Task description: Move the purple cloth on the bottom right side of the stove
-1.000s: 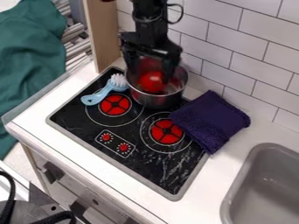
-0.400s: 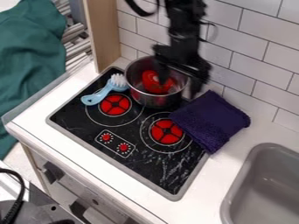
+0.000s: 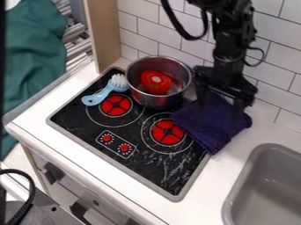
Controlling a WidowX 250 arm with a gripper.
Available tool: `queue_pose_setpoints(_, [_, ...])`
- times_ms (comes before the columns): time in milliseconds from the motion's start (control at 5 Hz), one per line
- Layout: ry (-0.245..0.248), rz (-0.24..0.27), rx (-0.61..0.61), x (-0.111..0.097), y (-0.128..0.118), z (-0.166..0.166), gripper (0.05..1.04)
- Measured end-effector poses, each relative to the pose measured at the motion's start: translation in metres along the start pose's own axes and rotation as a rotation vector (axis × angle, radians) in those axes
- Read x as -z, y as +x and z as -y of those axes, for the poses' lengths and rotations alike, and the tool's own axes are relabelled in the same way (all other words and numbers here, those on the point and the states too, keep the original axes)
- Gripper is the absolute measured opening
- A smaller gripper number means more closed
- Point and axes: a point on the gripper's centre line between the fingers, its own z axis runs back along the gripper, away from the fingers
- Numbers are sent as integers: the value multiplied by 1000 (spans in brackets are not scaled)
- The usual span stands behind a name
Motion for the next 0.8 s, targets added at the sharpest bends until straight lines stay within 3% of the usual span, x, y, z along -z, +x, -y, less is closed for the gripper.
queue_pose_setpoints(200, [3,-21,-2,23,4,-1,1009])
queue_pose_setpoints(400, [33,-22,3,28,12,-14,1009])
queue_pose_setpoints(800, [48,-66,16,35,10,-18,1009])
